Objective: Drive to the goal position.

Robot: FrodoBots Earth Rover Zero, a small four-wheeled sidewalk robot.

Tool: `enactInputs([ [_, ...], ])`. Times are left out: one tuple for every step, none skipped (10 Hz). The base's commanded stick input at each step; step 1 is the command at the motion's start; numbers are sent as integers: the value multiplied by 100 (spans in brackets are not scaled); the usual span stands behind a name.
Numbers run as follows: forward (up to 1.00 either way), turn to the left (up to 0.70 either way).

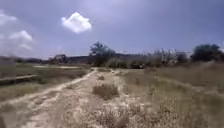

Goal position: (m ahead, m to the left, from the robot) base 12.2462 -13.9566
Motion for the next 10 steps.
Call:
enactInputs([
  [70,0],
  [70,0],
  [70,0],
  [70,0],
  [70,0],
  [70,0],
  [70,0],
  [70,0],
  [70,0],
  [70,0],
])
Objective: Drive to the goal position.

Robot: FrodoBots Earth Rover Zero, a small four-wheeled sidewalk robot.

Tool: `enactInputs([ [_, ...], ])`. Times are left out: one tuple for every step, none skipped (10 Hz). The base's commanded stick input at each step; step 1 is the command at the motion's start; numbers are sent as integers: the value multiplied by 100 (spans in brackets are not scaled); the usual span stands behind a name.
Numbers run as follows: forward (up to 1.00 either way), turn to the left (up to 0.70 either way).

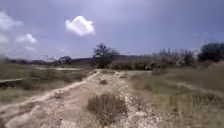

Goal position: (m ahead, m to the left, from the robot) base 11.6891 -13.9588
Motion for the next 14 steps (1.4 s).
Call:
enactInputs([
  [70,0],
  [70,0],
  [70,0],
  [70,0],
  [70,0],
  [70,0],
  [70,0],
  [70,0],
  [70,0],
  [70,0],
  [70,0],
  [70,0],
  [70,0],
  [70,0],
])
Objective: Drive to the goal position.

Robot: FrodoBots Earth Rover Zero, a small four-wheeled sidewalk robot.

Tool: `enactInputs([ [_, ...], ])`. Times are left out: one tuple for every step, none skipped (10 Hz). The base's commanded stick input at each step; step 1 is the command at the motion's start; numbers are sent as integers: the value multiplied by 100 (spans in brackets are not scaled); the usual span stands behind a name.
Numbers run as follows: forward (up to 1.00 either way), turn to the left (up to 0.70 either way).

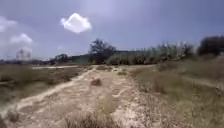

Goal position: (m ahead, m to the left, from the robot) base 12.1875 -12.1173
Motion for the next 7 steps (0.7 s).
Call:
enactInputs([
  [70,0],
  [70,0],
  [70,0],
  [70,0],
  [70,0],
  [70,0],
  [70,0],
])
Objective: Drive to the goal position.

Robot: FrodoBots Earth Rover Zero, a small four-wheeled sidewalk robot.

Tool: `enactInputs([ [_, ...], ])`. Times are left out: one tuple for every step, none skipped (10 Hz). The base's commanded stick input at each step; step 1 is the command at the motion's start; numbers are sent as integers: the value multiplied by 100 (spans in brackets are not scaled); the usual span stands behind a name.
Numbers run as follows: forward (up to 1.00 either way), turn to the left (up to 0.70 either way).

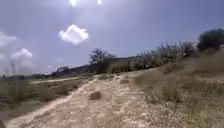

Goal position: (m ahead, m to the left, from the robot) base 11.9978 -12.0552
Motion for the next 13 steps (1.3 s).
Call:
enactInputs([
  [70,0],
  [70,0],
  [70,0],
  [70,0],
  [70,0],
  [70,0],
  [70,0],
  [70,0],
  [70,0],
  [70,0],
  [70,0],
  [70,0],
  [70,0],
])
